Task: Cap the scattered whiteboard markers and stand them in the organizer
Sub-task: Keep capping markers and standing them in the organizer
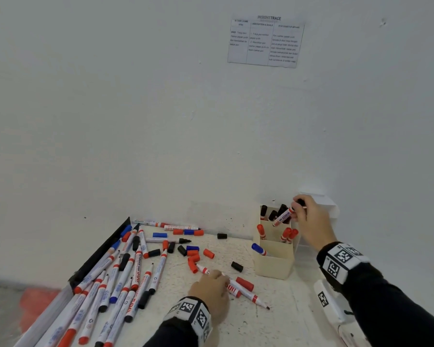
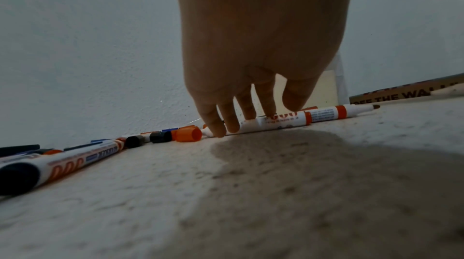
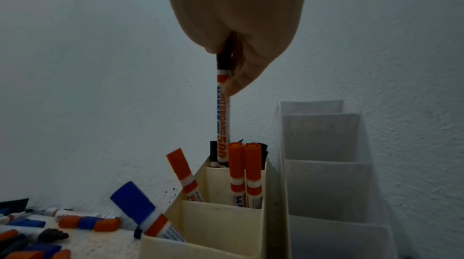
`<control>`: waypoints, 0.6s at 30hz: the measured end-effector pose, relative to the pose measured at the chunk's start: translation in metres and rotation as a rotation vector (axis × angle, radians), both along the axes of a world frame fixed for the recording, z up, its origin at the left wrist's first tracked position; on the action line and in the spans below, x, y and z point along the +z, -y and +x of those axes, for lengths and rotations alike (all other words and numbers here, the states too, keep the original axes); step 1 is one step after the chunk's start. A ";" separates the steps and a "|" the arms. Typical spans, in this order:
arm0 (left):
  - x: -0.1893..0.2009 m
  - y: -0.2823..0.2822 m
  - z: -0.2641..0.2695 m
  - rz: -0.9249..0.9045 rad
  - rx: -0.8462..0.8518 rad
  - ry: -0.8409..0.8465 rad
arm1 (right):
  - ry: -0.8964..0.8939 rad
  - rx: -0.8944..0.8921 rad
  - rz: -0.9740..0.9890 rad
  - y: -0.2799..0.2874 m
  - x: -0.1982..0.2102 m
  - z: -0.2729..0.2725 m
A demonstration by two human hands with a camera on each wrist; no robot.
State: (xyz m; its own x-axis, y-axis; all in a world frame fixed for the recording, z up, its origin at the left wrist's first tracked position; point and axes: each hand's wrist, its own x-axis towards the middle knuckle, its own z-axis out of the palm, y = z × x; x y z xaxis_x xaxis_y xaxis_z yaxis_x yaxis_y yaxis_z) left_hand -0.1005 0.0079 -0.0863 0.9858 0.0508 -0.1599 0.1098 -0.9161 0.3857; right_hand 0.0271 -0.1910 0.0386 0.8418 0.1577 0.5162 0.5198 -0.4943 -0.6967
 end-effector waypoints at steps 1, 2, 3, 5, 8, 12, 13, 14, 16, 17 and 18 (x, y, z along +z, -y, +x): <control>0.001 -0.001 -0.001 -0.018 0.010 0.011 | 0.021 -0.003 0.011 -0.001 0.001 0.002; 0.001 -0.002 -0.001 -0.026 0.020 0.011 | 0.039 -0.005 0.018 -0.003 0.001 0.003; 0.002 -0.003 -0.002 -0.031 0.032 0.000 | 0.054 -0.011 0.013 -0.007 0.001 0.006; 0.002 -0.005 -0.004 -0.028 0.069 -0.020 | 0.091 -0.036 -0.052 -0.014 0.002 0.009; 0.004 -0.007 -0.006 -0.027 0.138 -0.050 | 0.120 -0.071 -0.155 -0.025 0.001 0.013; 0.004 -0.012 -0.006 -0.020 0.212 -0.041 | 0.040 -0.101 -0.148 -0.038 -0.003 0.020; 0.004 -0.013 -0.007 -0.033 0.236 -0.031 | 0.025 -0.117 -0.145 -0.039 -0.004 0.022; 0.004 -0.014 -0.007 -0.053 0.259 -0.024 | 0.012 -0.127 -0.156 -0.040 -0.005 0.024; 0.003 -0.017 -0.007 -0.107 0.300 -0.013 | -0.053 -0.121 -0.215 -0.041 -0.010 0.030; 0.003 -0.019 -0.007 -0.133 0.319 -0.007 | -0.107 -0.113 -0.263 -0.040 -0.013 0.033; 0.003 -0.020 -0.008 -0.156 0.337 0.000 | -0.159 -0.109 -0.329 -0.040 -0.016 0.036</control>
